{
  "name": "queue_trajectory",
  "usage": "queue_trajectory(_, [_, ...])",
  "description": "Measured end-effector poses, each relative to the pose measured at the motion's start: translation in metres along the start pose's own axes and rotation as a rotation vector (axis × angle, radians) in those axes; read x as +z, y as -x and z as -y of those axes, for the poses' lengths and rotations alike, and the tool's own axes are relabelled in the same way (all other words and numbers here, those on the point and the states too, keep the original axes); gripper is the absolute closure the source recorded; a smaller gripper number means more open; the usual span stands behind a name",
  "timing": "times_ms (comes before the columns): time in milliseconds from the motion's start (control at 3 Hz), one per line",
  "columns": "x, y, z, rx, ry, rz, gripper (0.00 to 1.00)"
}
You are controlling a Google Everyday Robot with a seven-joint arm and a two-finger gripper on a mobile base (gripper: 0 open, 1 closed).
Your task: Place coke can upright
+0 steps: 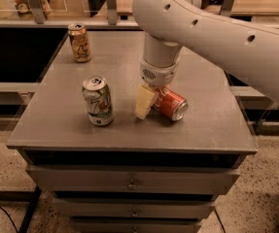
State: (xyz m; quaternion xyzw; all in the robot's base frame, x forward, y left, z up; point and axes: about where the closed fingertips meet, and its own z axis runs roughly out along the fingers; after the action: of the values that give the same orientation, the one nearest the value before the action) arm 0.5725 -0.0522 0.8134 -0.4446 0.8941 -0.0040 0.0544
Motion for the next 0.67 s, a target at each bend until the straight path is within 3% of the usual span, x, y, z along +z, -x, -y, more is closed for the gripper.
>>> queue_trajectory(667, [-0.0077, 0.0005, 0.0008, 0.0, 0.001, 0.003, 0.87])
